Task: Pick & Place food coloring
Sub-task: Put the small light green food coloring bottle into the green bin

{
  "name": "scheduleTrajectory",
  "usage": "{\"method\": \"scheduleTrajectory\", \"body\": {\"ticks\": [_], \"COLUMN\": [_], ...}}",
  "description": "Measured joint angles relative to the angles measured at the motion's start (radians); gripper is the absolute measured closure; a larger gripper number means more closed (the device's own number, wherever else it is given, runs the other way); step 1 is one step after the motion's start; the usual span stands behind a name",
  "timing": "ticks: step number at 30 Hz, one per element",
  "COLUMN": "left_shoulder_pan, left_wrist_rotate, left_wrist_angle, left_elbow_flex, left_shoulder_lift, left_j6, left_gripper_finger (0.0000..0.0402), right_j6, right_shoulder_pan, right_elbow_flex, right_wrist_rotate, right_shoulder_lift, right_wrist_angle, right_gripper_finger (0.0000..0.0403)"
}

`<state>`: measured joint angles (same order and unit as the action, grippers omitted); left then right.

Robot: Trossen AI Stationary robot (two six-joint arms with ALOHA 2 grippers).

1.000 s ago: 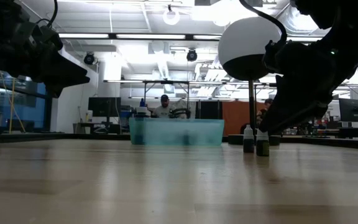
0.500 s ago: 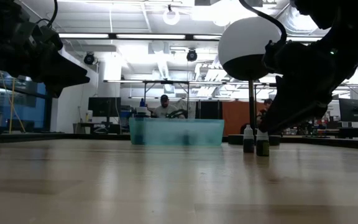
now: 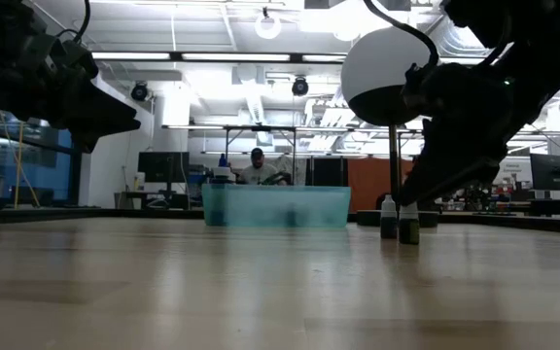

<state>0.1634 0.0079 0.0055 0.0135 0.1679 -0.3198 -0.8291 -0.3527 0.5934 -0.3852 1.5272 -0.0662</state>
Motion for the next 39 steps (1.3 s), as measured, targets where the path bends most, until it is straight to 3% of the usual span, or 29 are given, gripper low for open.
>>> {"method": "scheduleTrajectory", "body": {"ticks": [24,39], "left_shoulder_pan": [0.0,0.0], "left_wrist_rotate": [0.0,0.0], "left_wrist_angle": [0.0,0.0], "left_elbow_flex": [0.0,0.0], "left_shoulder_lift": [0.0,0.0], "left_j6": [0.0,0.0], "left_gripper_finger": [0.0275,0.0275], "right_j6": [0.003,0.001], "right_shoulder_pan": [0.0,-0.001], "right_elbow_flex": [0.001,0.001], "right_wrist_rotate": [0.006,0.021], "right_shoulder_lift": [0.0,-0.002], "right_wrist_angle": [0.01,-0.046], "right_gripper_finger": [0.0356,0.0388]}}
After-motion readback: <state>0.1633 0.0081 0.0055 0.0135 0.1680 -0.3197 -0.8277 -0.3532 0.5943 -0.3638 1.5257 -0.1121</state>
